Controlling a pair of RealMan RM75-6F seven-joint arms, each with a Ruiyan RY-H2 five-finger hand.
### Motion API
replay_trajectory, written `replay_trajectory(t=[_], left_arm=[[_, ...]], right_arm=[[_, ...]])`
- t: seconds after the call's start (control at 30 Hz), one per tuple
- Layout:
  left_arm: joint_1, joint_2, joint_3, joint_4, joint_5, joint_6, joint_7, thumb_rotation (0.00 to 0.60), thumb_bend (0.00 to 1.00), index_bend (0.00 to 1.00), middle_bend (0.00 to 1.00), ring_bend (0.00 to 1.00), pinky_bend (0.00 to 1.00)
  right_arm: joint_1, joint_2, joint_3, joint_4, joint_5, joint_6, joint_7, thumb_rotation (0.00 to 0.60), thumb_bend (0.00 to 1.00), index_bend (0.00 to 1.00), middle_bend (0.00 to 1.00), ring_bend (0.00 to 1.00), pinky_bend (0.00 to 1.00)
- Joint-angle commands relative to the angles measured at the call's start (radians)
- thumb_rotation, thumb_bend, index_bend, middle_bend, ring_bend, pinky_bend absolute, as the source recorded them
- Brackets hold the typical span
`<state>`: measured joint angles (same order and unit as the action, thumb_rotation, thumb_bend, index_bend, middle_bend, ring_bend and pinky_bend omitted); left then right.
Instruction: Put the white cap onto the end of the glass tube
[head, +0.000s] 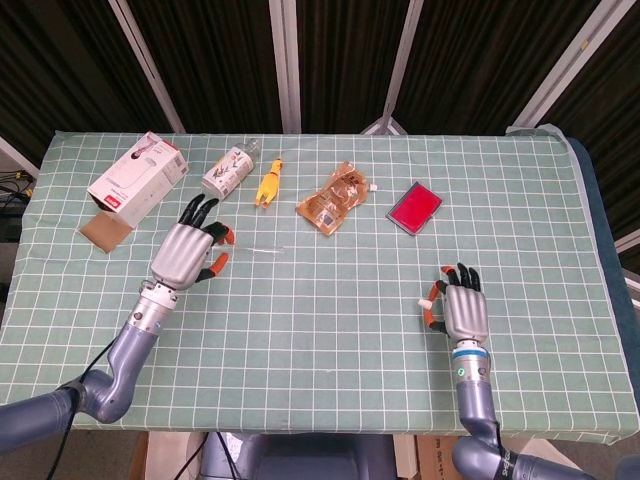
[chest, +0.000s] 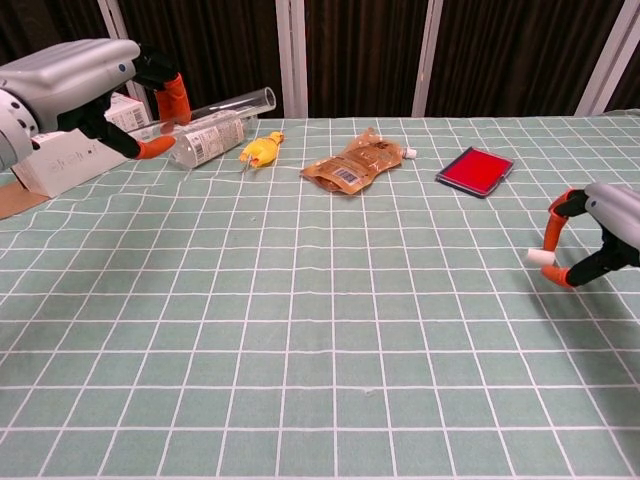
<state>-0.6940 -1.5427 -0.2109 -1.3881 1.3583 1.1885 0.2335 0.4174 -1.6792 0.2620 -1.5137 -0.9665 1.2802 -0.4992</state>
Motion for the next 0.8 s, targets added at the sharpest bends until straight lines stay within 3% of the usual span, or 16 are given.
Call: replay_trajectory(t=[0.03,0.27,0.53,0.8], left_arm=[[0.003,-0.046,-0.014,-0.004,-0.039,-0.001,-0.022,0.6,0.62,0.51,0.53,0.1,0.0],[-0.004,-0.18,-0.037,0.045,-0.09,0.007,-0.062,0.6,0.62,0.51,0.53,0.1,0.0],[-0.033,-0.278,-0.06,0.097,-0.125,0.008,0.011,0.6,0.63,0.52,0.53,0.1,0.0],[-0.049,-0.323,-0.085,0.094,-0.162,0.014,0.079,0.6,0.63,0.52,0.53,0.11,0.0]], right_arm=[[0.013,0.038,0.017,-0.026,-0.027,0.001,0.0,0.6,0.36,0.58,0.2,0.0,0.0],[0.055,0.139,0.067,-0.082,-0.077,-0.009,-0.014,0.6,0.36,0.58,0.2,0.0,0.0],[0.13,0.251,0.108,-0.111,-0.186,-0.032,-0.051,0.6,0.36,0.58,0.2,0.0,0.0],[0.206,0.287,0.088,-0.067,-0.337,-0.043,-0.09,0.6,0.36,0.58,0.2,0.0,0.0]])
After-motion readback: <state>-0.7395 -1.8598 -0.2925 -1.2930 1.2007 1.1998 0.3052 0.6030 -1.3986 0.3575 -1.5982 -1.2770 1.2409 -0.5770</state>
